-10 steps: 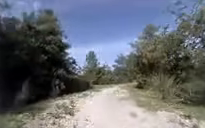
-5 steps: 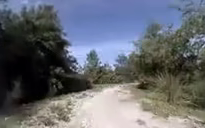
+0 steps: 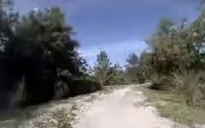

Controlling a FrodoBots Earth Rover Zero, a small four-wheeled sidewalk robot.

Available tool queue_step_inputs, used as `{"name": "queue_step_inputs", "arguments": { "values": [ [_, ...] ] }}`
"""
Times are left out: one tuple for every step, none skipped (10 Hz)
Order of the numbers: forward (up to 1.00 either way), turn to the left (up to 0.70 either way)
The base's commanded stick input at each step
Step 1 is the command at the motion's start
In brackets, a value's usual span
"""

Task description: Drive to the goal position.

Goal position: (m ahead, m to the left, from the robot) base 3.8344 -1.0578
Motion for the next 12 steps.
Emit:
{"name": "queue_step_inputs", "arguments": {
  "values": [
    [0.5,0.0],
    [0.5,0.0],
    [0.5,0.0],
    [0.5,0.0],
    [0.5,0.0],
    [0.5,0.0],
    [0.5,0.0],
    [0.5,0.0],
    [0.5,0.0],
    [0.5,0.0],
    [0.5,0.0],
    [0.5,0.0]
  ]
}}
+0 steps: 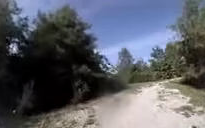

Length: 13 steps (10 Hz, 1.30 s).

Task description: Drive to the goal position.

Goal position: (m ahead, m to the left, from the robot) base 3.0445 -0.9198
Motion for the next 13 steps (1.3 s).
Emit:
{"name": "queue_step_inputs", "arguments": {
  "values": [
    [0.5,0.0],
    [0.5,0.0],
    [0.5,0.0],
    [0.5,0.0],
    [0.5,0.0],
    [0.5,0.0],
    [0.5,0.0],
    [0.5,0.0],
    [0.5,0.0],
    [0.5,0.0],
    [0.5,0.0],
    [0.5,-0.17],
    [0.5,-0.37]
  ]
}}
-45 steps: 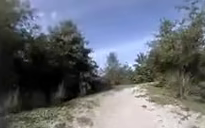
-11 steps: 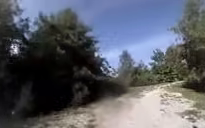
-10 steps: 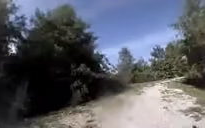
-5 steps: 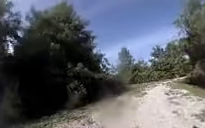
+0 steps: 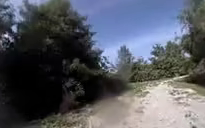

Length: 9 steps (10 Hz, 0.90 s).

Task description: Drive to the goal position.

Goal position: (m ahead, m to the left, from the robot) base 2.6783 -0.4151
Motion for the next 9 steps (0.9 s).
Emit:
{"name": "queue_step_inputs", "arguments": {
  "values": [
    [0.5,-0.28],
    [0.5,0.0],
    [0.5,0.0],
    [0.5,0.0],
    [0.5,-0.09],
    [0.5,-0.48],
    [0.5,-0.33],
    [0.5,-0.18],
    [0.5,-0.03]
  ]
}}
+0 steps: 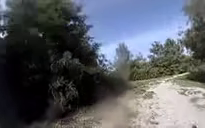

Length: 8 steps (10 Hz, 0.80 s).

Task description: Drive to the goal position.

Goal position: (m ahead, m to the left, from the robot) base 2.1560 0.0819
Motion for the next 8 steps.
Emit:
{"name": "queue_step_inputs", "arguments": {
  "values": [
    [0.5,-0.04],
    [0.5,-0.09],
    [0.5,-0.46],
    [0.5,-0.07],
    [0.5,0.0],
    [0.5,0.0],
    [0.5,-0.5],
    [0.5,-0.5]
  ]
}}
